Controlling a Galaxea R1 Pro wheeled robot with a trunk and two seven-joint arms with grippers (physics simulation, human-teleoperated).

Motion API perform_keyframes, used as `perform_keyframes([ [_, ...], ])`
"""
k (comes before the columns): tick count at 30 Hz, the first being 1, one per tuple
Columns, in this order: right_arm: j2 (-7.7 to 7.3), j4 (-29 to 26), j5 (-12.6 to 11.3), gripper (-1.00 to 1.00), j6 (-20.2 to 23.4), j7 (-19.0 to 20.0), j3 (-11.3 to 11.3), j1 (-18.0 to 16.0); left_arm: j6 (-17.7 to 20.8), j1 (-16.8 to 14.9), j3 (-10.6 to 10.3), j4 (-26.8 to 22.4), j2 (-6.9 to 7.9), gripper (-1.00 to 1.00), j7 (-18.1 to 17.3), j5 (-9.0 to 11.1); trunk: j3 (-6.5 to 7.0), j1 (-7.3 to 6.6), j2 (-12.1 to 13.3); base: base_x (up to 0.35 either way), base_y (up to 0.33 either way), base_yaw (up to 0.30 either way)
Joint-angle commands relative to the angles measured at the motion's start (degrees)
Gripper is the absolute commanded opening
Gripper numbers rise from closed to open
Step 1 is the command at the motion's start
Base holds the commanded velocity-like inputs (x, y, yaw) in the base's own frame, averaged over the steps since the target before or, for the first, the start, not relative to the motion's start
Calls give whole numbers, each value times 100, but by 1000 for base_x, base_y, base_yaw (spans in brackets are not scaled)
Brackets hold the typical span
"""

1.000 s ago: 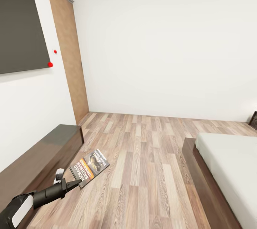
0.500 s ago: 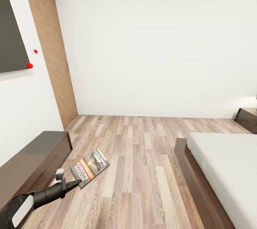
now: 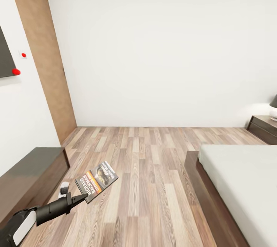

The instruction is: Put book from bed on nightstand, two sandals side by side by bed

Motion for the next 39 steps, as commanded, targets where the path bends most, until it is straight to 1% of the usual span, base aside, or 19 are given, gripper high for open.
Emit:
perform_keyframes([
  [1,2,24,-48,100,-25,36,49,-10,51,-4,3,0,2,-100,-13,36,-6,2,-3,195,0,-8],
  [39,3,24,-51,100,-25,36,60,-10,51,-4,4,-1,-2,-100,2,36,-6,2,-3,195,0,-1],
])
